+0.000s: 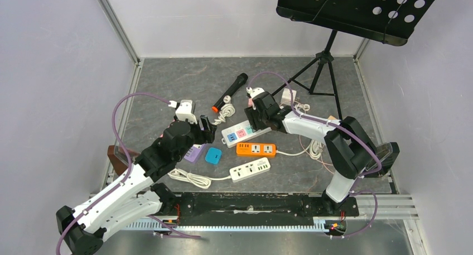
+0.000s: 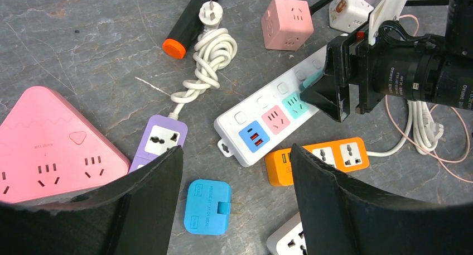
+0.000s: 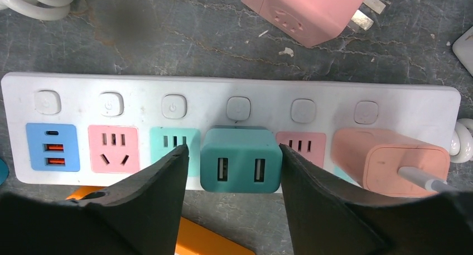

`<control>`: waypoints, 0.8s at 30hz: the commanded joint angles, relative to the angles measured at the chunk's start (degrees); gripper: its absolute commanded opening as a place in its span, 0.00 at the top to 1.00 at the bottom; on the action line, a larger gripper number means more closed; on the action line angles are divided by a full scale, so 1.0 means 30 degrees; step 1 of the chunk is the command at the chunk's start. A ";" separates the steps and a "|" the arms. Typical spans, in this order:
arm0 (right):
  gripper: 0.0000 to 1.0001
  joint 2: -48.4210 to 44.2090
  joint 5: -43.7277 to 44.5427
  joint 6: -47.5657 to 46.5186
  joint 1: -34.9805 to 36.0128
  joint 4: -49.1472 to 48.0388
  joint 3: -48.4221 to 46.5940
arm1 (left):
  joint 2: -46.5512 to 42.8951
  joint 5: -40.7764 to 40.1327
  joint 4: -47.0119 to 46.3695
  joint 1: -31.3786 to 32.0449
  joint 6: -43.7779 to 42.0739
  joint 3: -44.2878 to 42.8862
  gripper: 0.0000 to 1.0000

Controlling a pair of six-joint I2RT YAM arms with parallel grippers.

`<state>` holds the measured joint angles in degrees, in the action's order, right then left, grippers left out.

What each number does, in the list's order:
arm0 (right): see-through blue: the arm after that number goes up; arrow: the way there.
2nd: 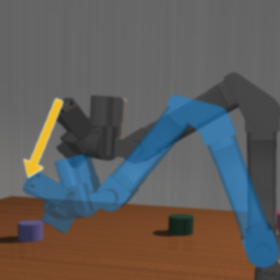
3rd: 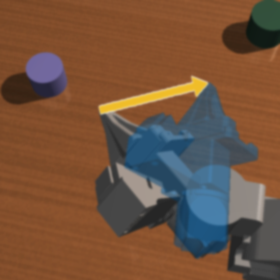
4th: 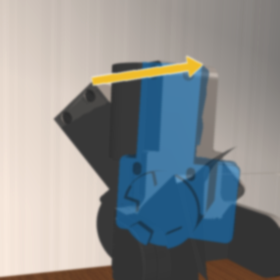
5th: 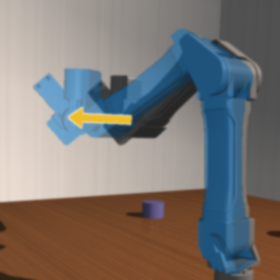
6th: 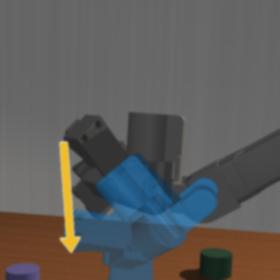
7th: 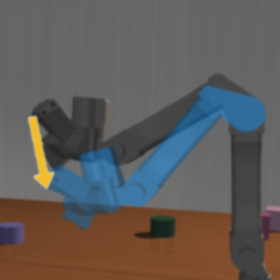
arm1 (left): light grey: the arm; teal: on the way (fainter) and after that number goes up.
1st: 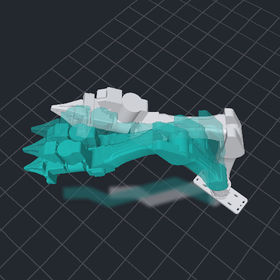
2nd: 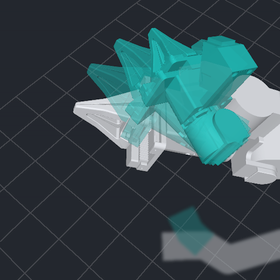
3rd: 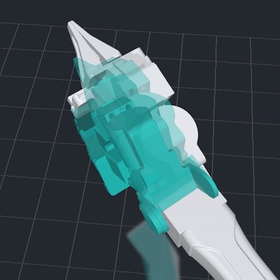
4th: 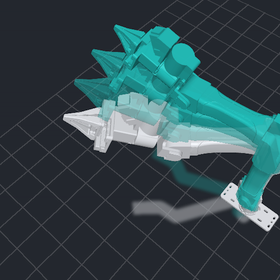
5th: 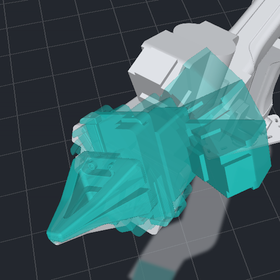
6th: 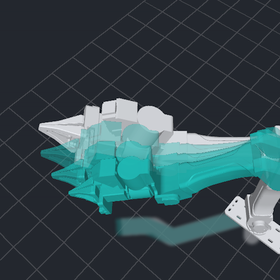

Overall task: Insert the plug
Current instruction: Insert the plug into the socket.

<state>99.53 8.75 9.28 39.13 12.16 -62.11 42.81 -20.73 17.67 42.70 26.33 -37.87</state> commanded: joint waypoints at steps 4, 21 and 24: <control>0.50 -0.0207 0.0284 0.0067 -0.0052 -0.0043 -0.0571 | -0.0129 -0.0370 -0.0148 -0.0141 0.0217 -0.0269 0.23; 1.00 0.2324 0.0050 0.0351 -0.0096 0.0051 0.1954 | -0.0331 -0.0348 -0.0026 -0.0141 0.0409 0.0053 0.23; 1.00 0.2127 0.0255 0.0416 -0.0085 0.0035 0.2239 | -0.0361 -0.0386 -0.0016 -0.0140 0.0393 0.0079 0.23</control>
<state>100.55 9.93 9.65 38.89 6.83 -60.31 42.61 -20.80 17.72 42.70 26.35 -37.87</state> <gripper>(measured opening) 0.466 0.764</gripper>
